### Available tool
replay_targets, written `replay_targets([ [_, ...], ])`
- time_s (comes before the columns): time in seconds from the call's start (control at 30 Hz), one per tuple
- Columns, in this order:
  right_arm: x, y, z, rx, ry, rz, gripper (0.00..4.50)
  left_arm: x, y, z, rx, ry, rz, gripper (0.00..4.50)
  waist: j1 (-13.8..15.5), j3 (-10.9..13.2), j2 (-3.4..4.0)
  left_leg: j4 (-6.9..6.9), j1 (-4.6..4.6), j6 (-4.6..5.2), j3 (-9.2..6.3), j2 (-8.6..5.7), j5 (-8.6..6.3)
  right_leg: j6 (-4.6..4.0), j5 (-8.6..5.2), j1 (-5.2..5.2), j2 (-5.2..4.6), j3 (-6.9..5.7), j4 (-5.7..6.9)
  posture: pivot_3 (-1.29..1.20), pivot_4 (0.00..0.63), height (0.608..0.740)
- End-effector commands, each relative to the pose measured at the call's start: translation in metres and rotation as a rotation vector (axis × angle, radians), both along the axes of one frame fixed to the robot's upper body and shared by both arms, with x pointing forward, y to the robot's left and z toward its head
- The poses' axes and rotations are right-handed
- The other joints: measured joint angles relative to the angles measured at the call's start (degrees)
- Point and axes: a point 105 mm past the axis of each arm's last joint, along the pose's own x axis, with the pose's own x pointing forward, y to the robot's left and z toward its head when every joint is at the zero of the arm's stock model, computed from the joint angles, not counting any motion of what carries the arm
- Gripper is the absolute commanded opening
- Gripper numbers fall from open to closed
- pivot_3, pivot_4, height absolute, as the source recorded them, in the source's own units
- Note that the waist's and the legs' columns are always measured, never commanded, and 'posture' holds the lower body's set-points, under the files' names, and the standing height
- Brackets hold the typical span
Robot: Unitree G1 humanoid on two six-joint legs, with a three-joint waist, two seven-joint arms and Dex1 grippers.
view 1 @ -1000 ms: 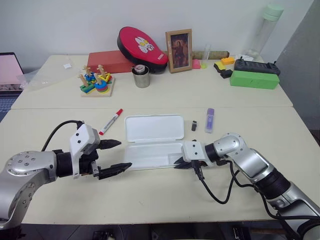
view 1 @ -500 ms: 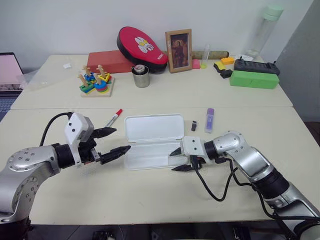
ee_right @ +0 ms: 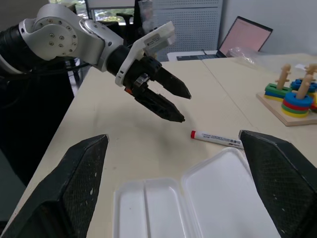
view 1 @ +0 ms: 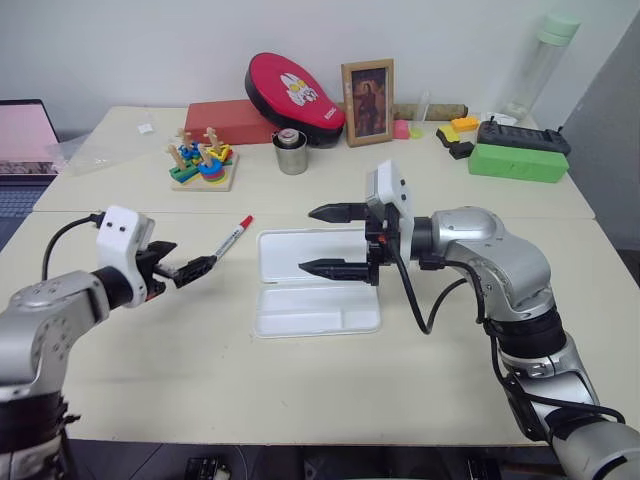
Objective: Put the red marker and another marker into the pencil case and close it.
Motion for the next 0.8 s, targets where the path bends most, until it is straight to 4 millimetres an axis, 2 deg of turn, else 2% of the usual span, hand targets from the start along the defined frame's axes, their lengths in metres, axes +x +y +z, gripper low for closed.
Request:
replay_targets([
  [0.03,0.004,-0.001,0.015,0.025,-0.054,-0.026,4.45,0.017,0.013,-0.010,0.049,0.031,0.059,4.50,-0.04,0.00,0.00,0.00,0.00,0.00,0.00,0.00,0.00,0.00,0.00,-0.01,0.00,-0.01,0.02,0.00,0.150,0.740],
  [0.2,0.007,-0.003,0.018,0.033,-0.057,-0.046,4.45,0.042,0.011,-0.032,0.077,0.086,0.032,4.50,-0.18,0.00,0.00,-0.03,-0.02,-0.01,0.00,0.00,0.01,0.00,0.00,-0.04,0.01,-0.02,0.00,0.00,0.150,0.740],
  [0.37,0.006,-0.006,0.020,0.043,-0.064,-0.063,4.45,0.056,0.003,-0.043,0.067,0.107,-0.019,4.50,-0.23,0.00,0.00,-0.02,-0.02,-0.07,-0.01,0.00,0.04,0.00,0.00,-0.03,0.01,-0.03,0.00,0.00,0.150,0.740],
  [0.57,0.002,-0.009,0.023,0.068,-0.044,-0.067,4.50,0.055,0.001,-0.048,0.064,0.120,-0.062,3.61,-0.40,0.00,0.00,0.01,-0.01,-0.14,0.00,-0.01,0.09,0.00,0.00,0.01,0.00,-0.02,0.03,0.00,0.150,0.740],
  [0.8,0.002,-0.008,0.022,0.074,-0.046,-0.064,4.50,0.053,0.000,-0.049,0.058,0.116,-0.077,2.26,-0.51,0.00,0.00,0.02,-0.01,-0.13,-0.01,-0.01,0.08,0.00,0.00,0.01,0.00,-0.02,0.05,0.00,0.150,0.740],
])
